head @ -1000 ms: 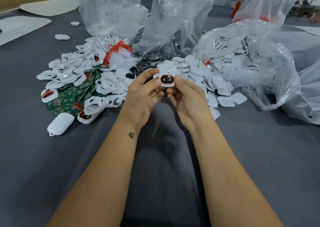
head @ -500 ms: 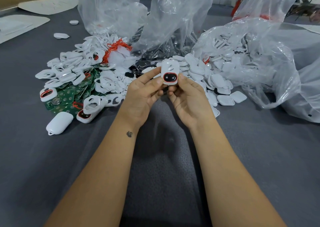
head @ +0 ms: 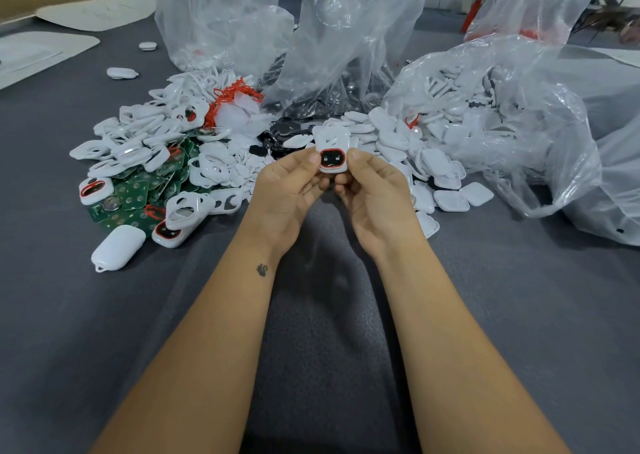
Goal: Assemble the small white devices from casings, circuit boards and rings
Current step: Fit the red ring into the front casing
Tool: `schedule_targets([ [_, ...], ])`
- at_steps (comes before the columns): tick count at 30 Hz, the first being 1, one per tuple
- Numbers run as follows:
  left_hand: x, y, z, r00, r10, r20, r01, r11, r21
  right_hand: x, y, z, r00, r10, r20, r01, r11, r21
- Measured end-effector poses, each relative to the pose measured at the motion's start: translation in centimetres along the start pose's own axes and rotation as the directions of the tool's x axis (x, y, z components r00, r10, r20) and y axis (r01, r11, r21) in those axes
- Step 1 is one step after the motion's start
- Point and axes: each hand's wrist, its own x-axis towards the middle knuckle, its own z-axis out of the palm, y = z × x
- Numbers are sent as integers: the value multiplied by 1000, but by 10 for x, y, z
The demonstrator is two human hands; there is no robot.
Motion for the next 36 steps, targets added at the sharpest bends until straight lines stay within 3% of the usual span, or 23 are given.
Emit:
schedule_targets([
  [2,0,-3,1,994,18,-107,-13,999,47,1,3,-1,992,-97,-85,76,972,-222],
  [5,-1,-6,3,994,40,-103,-27,992,124,1,5,-2,952,-282,-120,178,827,-533],
  [11,-1,-1,5,997,-28,-74,29,1000,12,-1,10,0,942,-336,28,254,653,-713],
  [16,-2,2,4,996,-59,-60,58,998,-30,-2,10,2,932,-345,115,307,579,-755],
  [24,3,1,3,984,-67,-163,59,997,-54,-4,11,6,935,-337,111,312,632,-709],
  [29,1,-2,5,985,-29,-168,32,999,10,-7,11,10,926,-373,57,306,654,-692],
  [36,4,1,1,927,128,-352,-106,991,82,-5,25,12,950,-312,11,216,630,-746],
])
